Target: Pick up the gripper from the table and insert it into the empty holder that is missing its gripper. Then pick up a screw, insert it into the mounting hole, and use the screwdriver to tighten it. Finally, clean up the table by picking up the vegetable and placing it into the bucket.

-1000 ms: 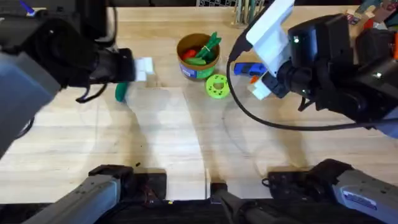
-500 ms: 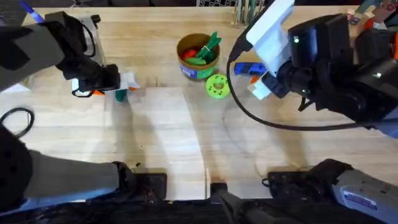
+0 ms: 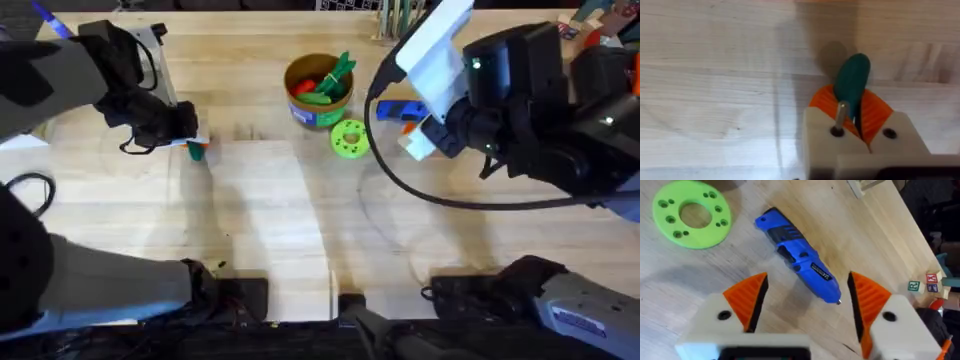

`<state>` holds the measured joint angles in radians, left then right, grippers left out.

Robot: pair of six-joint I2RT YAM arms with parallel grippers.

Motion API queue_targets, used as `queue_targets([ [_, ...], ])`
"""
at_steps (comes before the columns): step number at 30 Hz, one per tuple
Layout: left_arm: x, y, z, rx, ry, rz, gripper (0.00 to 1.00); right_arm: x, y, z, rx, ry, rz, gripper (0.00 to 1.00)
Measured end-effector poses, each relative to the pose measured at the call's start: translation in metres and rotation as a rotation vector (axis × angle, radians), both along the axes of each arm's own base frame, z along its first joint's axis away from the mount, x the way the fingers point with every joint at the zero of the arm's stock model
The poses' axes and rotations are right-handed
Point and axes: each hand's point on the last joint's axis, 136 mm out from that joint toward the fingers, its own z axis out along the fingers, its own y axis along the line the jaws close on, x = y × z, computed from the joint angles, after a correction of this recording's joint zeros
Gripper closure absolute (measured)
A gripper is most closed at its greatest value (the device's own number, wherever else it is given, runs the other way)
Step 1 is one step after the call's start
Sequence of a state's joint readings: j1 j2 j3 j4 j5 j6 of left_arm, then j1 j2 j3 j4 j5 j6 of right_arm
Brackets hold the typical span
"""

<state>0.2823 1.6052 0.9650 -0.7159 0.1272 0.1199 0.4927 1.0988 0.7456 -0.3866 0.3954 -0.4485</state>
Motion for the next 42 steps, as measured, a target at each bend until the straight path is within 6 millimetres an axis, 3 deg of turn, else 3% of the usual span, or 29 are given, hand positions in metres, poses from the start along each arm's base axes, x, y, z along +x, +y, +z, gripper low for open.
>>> queue_targets([
  [2,0.0,-0.013,0.011,-0.044,-0.02,-0.021,0.982,0.0,0.0,0.0,0.0,0.0,0.0,0.063],
  [6,0.017,-0.056,0.052,-0.095,-0.147,-0.143,0.982,0.0,0.0,0.0,0.0,0.0,0.0,0.063],
  [12,0.045,-0.154,0.114,-0.154,-0.415,-0.413,0.982,0.0,0.0,0.0,0.0,0.0,0.0,0.063],
  [17,0.073,-0.204,0.136,-0.191,-0.587,-0.503,0.982,0.0,0.0,0.0,0.0,0.0,0.0,0.064],
  [21,0.082,-0.224,0.128,-0.214,-0.597,-0.514,0.977,0.0,0.0,0.0,0.0,0.0,0.0,0.063],
  [22,0.084,-0.232,0.112,-0.224,-0.563,-0.521,0.565,0.0,0.0,0.0,0.0,0.0,0.0,0.063],
  [25,0.084,-0.234,0.104,-0.226,-0.542,-0.516,0.088,0.0,0.0,0.0,0.0,0.0,0.0,0.063],
  [26,0.085,-0.234,0.104,-0.226,-0.542,-0.51,0.036,0.0,0.0,0.0,0.0,0.0,0.0,0.063],
  [33,0.075,-0.229,0.126,-0.202,-0.579,-0.532,0.013,-0.005,-0.001,0.007,0.065,-0.009,-0.052,0.06],
  [37,0.049,-0.215,0.149,-0.149,-0.583,-0.544,0.013,-0.018,-0.008,0.032,0.138,-0.05,-0.095,0.061],
  [42,-0.003,-0.187,0.171,-0.066,-0.539,-0.542,0.013,-0.037,-0.018,0.061,0.205,-0.117,-0.114,0.061],
])
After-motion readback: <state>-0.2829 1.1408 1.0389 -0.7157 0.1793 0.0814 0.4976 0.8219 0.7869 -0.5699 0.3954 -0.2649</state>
